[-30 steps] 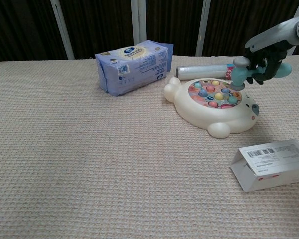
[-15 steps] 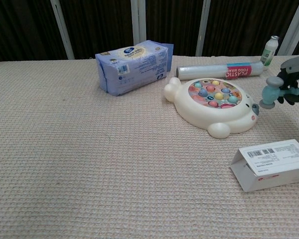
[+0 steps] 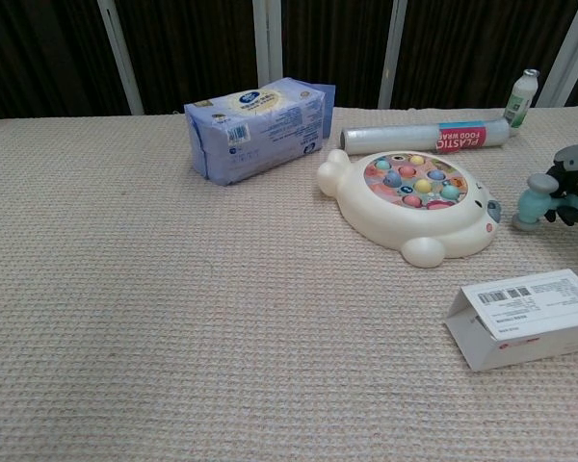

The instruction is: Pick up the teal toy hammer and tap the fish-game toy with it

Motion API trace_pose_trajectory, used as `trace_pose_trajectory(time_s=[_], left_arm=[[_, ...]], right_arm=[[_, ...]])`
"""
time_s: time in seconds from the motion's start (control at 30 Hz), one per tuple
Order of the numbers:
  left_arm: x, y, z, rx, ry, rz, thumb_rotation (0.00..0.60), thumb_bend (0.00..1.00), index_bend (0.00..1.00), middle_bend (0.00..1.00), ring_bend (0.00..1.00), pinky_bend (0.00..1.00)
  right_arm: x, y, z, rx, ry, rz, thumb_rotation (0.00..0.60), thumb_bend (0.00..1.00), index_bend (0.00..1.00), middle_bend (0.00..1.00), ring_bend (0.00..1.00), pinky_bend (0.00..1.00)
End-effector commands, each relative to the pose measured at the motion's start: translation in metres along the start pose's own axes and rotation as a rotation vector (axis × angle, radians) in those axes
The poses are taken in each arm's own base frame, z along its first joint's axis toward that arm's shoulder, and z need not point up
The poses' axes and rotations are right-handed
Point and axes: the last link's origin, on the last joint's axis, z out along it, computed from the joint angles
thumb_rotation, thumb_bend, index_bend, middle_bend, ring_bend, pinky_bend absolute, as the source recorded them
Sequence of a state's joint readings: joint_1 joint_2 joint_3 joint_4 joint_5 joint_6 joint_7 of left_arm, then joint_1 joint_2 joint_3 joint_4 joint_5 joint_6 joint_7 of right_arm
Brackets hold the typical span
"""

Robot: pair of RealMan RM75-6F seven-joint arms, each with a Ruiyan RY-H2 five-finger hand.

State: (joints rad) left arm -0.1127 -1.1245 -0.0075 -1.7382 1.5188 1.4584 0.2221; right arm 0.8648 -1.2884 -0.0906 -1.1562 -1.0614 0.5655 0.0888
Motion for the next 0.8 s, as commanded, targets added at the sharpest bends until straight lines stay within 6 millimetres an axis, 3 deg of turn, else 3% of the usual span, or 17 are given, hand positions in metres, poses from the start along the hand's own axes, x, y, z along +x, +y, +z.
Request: trace_pose_trajectory(time_s=[0.03, 0.8], left_arm=[[-0.001, 0.001, 0.000, -0.001, -0.004, 0.001, 0.600, 0.10, 0.12, 0.10, 0.00, 0.00], [0.000, 0.003, 0.001, -0.002, -0.006, 0.002, 0.600, 0.10, 0.12, 0.09, 0.00, 0.00]], right_arm=[[-0.008, 0.004, 0.004, -0.007, -0.012, 0.006, 0.600, 0.80, 0.70, 0.66, 0.39, 0.39], [-0.018, 0.019, 0.007, -0.034, -0.057, 0.011, 0.600, 0.79, 0.34, 0.39, 0.15, 0.18]])
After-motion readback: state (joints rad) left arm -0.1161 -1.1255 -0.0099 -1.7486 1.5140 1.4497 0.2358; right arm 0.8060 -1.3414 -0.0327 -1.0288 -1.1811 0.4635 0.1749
